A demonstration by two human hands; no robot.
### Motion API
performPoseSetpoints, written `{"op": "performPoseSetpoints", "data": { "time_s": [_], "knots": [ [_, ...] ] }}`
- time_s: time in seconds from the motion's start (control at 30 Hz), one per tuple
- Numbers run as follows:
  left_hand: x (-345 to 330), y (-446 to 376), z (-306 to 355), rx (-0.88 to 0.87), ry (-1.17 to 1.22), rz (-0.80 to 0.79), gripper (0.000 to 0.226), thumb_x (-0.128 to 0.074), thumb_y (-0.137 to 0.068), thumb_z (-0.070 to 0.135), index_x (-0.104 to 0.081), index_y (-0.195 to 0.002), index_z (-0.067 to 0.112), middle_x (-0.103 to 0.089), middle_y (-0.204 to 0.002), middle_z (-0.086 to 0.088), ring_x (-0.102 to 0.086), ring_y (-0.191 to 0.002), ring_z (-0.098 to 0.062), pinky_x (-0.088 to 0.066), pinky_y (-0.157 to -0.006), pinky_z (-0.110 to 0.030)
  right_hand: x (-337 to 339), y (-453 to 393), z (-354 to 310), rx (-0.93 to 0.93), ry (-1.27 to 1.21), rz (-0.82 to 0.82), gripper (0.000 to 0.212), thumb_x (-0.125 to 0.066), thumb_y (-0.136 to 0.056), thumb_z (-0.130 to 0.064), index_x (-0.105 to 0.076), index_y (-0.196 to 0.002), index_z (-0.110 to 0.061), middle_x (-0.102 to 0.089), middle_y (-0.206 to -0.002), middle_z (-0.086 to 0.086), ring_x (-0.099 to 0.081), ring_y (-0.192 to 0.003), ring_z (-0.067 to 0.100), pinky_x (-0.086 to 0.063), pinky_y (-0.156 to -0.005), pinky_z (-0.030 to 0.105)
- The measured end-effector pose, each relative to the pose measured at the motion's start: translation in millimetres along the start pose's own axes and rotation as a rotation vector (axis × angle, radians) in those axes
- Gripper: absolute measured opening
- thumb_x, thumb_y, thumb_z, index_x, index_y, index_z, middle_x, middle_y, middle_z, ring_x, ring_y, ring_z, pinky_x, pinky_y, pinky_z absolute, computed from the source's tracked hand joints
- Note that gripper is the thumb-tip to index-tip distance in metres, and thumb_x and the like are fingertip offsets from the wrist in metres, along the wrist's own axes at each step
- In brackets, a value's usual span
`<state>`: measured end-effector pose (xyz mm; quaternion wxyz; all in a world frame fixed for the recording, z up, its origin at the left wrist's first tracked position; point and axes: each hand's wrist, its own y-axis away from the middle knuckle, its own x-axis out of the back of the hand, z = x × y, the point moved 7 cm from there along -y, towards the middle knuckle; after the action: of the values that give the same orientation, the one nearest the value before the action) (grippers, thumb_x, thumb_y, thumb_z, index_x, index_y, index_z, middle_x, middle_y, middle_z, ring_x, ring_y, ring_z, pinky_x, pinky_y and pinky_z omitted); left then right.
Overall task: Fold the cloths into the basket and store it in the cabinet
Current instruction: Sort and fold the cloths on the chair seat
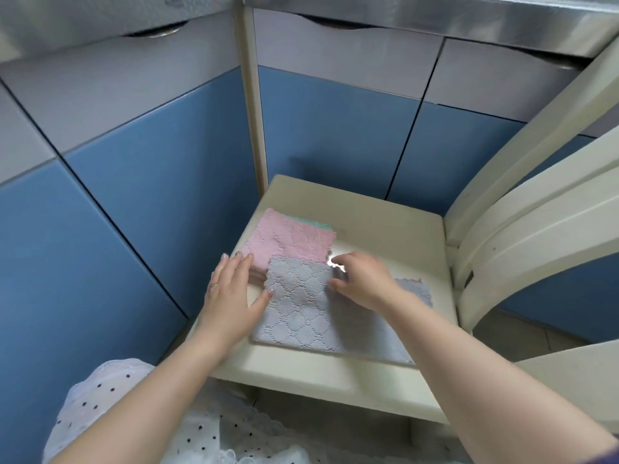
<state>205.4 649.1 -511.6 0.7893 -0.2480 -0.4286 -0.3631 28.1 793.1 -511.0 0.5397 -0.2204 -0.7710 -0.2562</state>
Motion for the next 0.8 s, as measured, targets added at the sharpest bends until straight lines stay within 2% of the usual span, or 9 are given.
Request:
{"op": "performPoseSetpoints", "data": {
  "time_s": [0.17, 0.27, 0.4, 0.5, 0.53, 0.6, 0.67, 0.77, 0.8],
  "knots": [
    [12, -2, -16, 0.035, 0.084, -0.026, 0.063, -0.055, -0.091, 0.040, -0.029, -0.146, 0.020, -0.026, -0.154, 0.003, -0.007, -0.145, -0.015, -0.011, -0.117, -0.035, -3, -15, -11, 0.049, -0.003, -0.039, 0.035, -0.062, -0.083, -0.043, -0.061, -0.109, -0.019, -0.058, -0.108, 0.006, -0.054, -0.102, 0.027, -0.042, -0.077, 0.031],
    [13, -2, -20, 0.062, 0.153, -0.031, 0.059, -0.055, -0.091, 0.038, -0.034, -0.144, 0.021, -0.028, -0.153, 0.004, -0.009, -0.145, -0.015, -0.011, -0.116, -0.034, 8, -4, -24, 0.155, -0.036, 0.023, 0.019, -0.062, -0.084, -0.037, -0.050, -0.087, -0.022, -0.053, -0.087, -0.001, -0.054, -0.087, 0.026, -0.033, -0.063, 0.030],
    [19, -3, -15, 0.069, 0.267, -0.016, 0.056, -0.052, -0.090, 0.048, -0.042, -0.138, 0.024, -0.039, -0.144, 0.010, -0.023, -0.139, -0.012, -0.023, -0.111, -0.033, 49, 25, -45, 0.306, -0.088, 0.174, 0.018, -0.062, -0.087, -0.032, -0.051, -0.094, -0.019, -0.053, -0.080, -0.006, -0.043, -0.070, 0.018, -0.031, -0.060, 0.027],
    [32, -1, -9, 0.175, 0.530, 0.002, 0.065, -0.046, -0.081, 0.070, -0.046, -0.133, 0.031, -0.049, -0.130, 0.018, -0.043, -0.121, -0.003, -0.035, -0.096, -0.028, 90, 50, -62, 0.405, -0.125, 0.336, 0.022, -0.065, -0.086, -0.029, -0.055, -0.096, -0.013, -0.046, -0.071, -0.010, -0.037, -0.062, 0.019, -0.030, -0.056, 0.025],
    [36, 0, -4, 0.188, 0.654, -0.001, 0.060, -0.044, -0.080, 0.073, -0.051, -0.127, 0.036, -0.054, -0.126, 0.021, -0.049, -0.117, -0.001, -0.037, -0.093, -0.027, 102, 59, -64, 0.415, -0.151, 0.378, 0.022, -0.065, -0.086, -0.029, -0.055, -0.095, -0.012, -0.044, -0.066, -0.011, -0.036, -0.059, 0.019, -0.029, -0.054, 0.026],
    [39, 3, 14, 0.166, 0.917, -0.060, 0.045, -0.040, -0.084, 0.071, -0.056, -0.117, 0.046, -0.063, -0.119, 0.019, -0.056, -0.113, 0.000, -0.038, -0.097, -0.030, 121, 71, -64, 0.405, -0.255, 0.422, 0.019, -0.064, -0.088, -0.028, -0.051, -0.091, -0.014, -0.040, -0.058, -0.013, -0.035, -0.054, 0.014, -0.029, -0.050, 0.022],
    [34, 9, 36, 0.136, 1.153, -0.181, 0.048, -0.034, -0.086, 0.069, -0.051, -0.125, 0.046, -0.065, -0.120, 0.013, -0.059, -0.113, -0.005, -0.036, -0.105, -0.037, 134, 79, -57, 0.359, -0.403, 0.455, 0.016, -0.062, -0.089, -0.026, -0.048, -0.088, -0.021, -0.045, -0.056, -0.015, -0.038, -0.051, 0.006, -0.030, -0.049, 0.014],
    [26, 18, 75, 0.047, 1.374, -0.372, 0.050, -0.030, -0.087, 0.063, -0.057, -0.123, 0.041, -0.067, -0.117, 0.004, -0.065, -0.104, -0.013, -0.042, -0.101, -0.042, 138, 89, -35, 0.215, -0.689, 0.501, 0.012, -0.060, -0.090, -0.028, -0.050, -0.084, -0.032, -0.057, -0.067, -0.026, -0.048, -0.057, -0.003, -0.038, -0.052, 0.011],
    [23, 21, 85, 0.028, 1.411, -0.425, 0.048, -0.033, -0.090, 0.059, -0.058, -0.124, 0.037, -0.066, -0.121, 0.000, -0.063, -0.109, -0.018, -0.042, -0.101, -0.044, 133, 92, -25, 0.154, -0.793, 0.515, 0.009, -0.059, -0.090, -0.031, -0.052, -0.085, -0.032, -0.060, -0.071, -0.024, -0.053, -0.061, -0.003, -0.043, -0.055, 0.014]
  ]
}}
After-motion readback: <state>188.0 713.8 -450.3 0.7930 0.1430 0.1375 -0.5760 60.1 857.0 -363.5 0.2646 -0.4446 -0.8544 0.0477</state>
